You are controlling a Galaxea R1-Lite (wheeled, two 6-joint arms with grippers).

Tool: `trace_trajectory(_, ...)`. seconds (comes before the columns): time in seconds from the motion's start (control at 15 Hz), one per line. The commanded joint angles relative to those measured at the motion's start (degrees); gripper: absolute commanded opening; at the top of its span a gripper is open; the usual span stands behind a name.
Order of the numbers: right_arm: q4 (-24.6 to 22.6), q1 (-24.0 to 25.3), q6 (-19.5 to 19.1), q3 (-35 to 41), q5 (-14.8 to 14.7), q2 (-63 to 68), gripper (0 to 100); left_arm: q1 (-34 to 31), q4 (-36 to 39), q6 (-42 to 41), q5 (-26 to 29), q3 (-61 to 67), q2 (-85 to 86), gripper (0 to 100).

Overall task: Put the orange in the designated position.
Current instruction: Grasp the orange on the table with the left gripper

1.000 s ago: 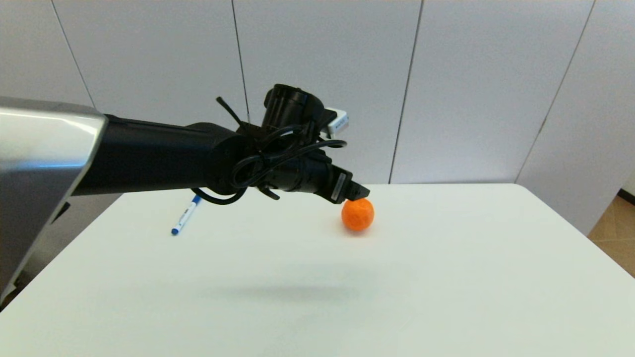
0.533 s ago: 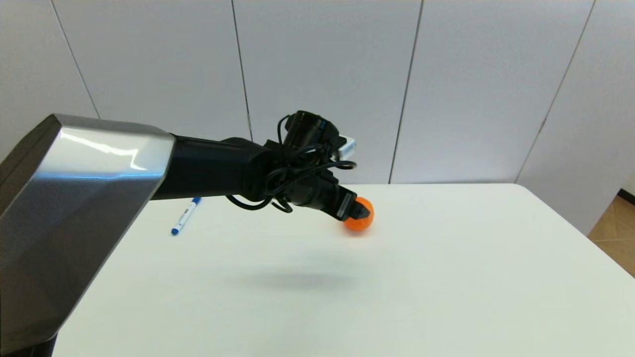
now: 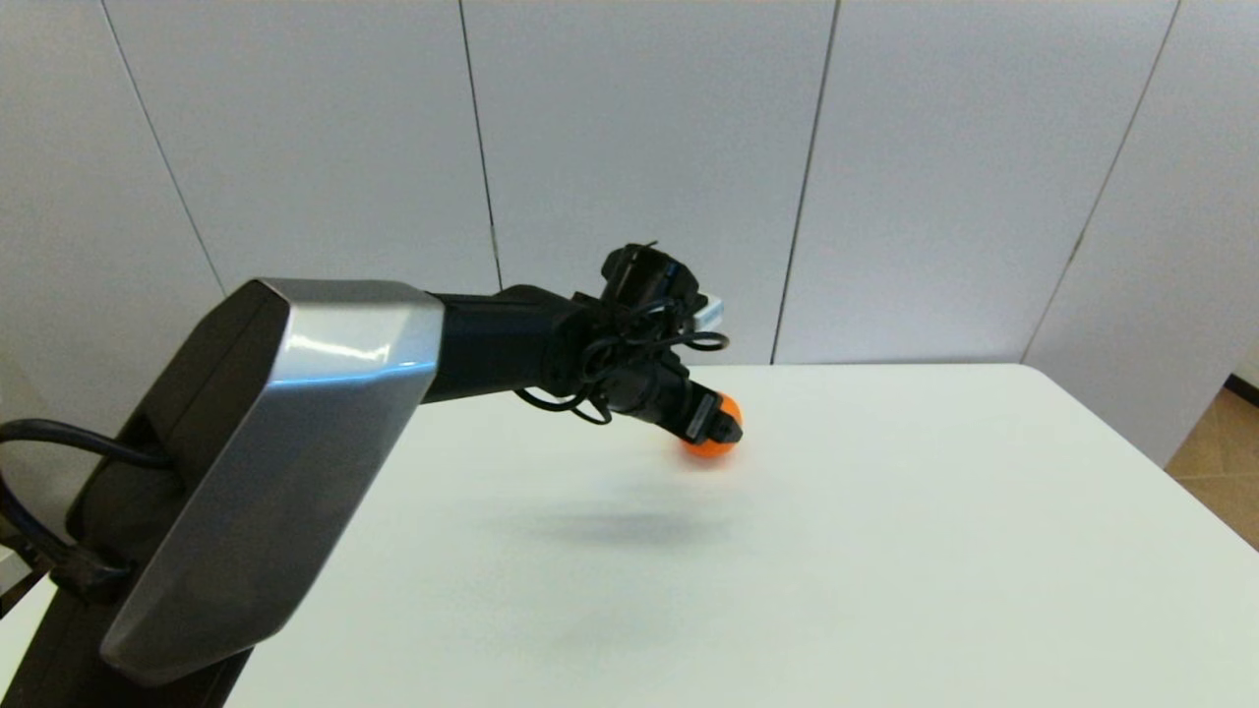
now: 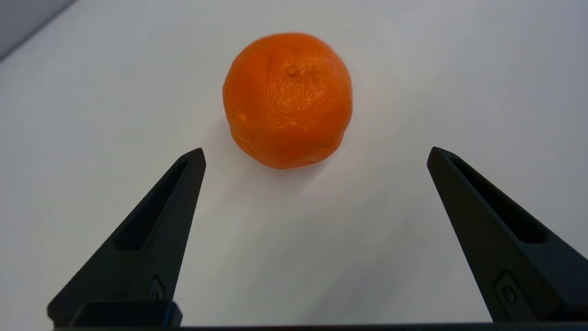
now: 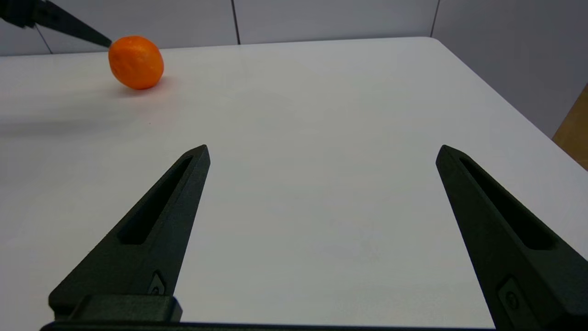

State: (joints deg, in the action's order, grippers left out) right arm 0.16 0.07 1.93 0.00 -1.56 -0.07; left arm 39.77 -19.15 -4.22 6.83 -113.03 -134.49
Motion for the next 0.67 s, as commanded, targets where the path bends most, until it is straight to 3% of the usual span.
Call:
trace_trajectory(0.07,0.0,0.0,0.0,0.0,0.0,0.1,100,-0.1,-0.1,0.4,-0.1,-0.4,-4.6,100)
trace_trajectory(0.27,0.0,0.0,0.0,0.0,0.0,0.1,100,-0.2,0.6,0.6,-0.1,-0.8,-5.4,100)
trace_trajectory(0.67,0.0,0.0,0.0,0.0,0.0,0.1,100,-0.1,11.2,0.4,-0.1,-0.8,-4.6,100)
